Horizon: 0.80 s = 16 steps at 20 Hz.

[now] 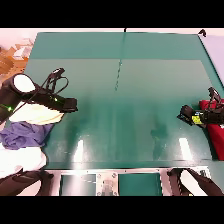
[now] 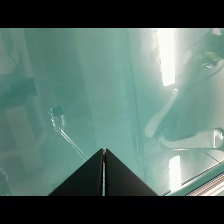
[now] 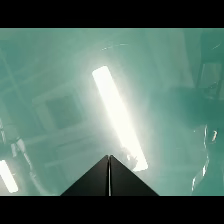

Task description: Fold the shirts.

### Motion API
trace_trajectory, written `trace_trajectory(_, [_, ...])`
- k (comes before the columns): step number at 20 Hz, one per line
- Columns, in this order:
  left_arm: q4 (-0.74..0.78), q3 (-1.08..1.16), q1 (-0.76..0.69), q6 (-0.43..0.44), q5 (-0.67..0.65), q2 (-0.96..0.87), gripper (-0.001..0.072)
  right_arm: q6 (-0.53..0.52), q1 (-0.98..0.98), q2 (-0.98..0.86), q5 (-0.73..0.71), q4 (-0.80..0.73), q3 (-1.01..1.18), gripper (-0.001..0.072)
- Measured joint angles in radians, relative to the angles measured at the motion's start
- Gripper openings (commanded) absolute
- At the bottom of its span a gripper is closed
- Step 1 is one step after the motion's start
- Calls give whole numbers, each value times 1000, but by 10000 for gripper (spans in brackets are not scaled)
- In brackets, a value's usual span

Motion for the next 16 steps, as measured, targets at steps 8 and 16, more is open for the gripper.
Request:
trace_trajectory(8, [34, 0, 0, 1, 0, 0, 26, 0, 0, 0, 0, 0, 0, 16])
trace_trajectory(16, [241, 0, -1, -12, 27, 0, 720, 0, 0, 0, 0, 0, 0, 16])
